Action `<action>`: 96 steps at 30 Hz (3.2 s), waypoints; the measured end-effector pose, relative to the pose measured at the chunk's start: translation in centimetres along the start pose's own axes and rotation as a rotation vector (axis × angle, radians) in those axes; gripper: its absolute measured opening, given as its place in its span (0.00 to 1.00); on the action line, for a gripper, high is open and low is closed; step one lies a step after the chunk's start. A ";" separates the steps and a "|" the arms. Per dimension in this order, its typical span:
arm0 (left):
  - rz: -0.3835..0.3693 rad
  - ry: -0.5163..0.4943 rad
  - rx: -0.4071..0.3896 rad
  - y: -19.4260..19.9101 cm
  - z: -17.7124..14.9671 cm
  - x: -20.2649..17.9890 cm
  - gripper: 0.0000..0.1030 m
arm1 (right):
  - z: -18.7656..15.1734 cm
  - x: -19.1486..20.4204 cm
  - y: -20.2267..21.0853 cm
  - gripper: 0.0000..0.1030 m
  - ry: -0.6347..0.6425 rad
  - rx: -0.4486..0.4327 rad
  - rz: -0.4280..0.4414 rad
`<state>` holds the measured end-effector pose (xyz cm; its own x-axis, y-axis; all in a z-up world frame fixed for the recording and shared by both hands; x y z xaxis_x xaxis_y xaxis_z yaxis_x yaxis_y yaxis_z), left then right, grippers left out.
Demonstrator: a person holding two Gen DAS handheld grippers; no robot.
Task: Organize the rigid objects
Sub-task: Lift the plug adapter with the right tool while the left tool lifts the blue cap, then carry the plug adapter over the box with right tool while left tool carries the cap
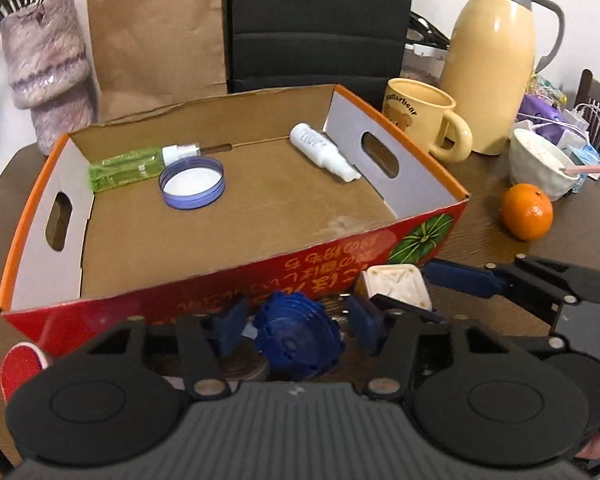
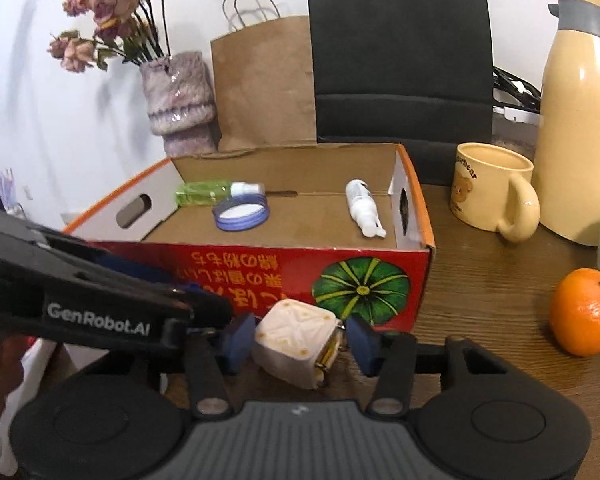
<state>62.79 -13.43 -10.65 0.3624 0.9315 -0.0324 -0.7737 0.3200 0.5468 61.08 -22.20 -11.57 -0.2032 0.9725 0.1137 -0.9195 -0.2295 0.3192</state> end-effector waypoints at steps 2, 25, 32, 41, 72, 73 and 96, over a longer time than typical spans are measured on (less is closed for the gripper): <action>0.012 0.016 0.000 0.0 -0.3 0.3 0.52 | -0.1 0.2 0.3 0.40 0.009 -0.008 0.014; 0.102 -0.352 -0.036 0.0 -1.5 -2.8 0.55 | -0.8 -3.6 2.8 0.42 -0.035 -0.021 -0.006; 0.095 -0.335 -0.014 0.1 -1.6 -2.7 0.56 | -0.8 -3.7 2.5 0.50 -0.043 -0.025 -0.027; 0.099 -0.354 -0.025 0.3 -1.7 -2.9 0.54 | -2.2 -3.2 1.4 0.45 -0.019 0.024 -0.019; 0.204 0.001 -0.532 27.8 -0.8 -0.8 0.54 | 5.7 6.6 21.8 0.44 0.086 -0.248 0.069; 0.205 0.018 -0.538 28.6 -1.2 -0.7 0.54 | 5.8 7.0 22.6 0.44 0.090 -0.255 0.073; 0.188 0.094 -0.546 26.2 3.2 2.7 0.54 | 11.9 7.4 20.5 0.44 0.106 -0.288 0.076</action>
<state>45.13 -3.11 6.24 0.1641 0.9843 -0.0645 -0.9852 0.1668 0.0405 44.68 -20.15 7.00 -0.2953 0.9551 0.0238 -0.9547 -0.2960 0.0319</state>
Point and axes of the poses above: each gripper's, at about its wrist camera, not at the fingertips, and y roughly against the way its jaws point, x to its left, z to its top, the point moved 10 cm from there along -y, roughly the way its jaws point, and after that the axes turned 14 degrees about -x, right-handed, at the moved point
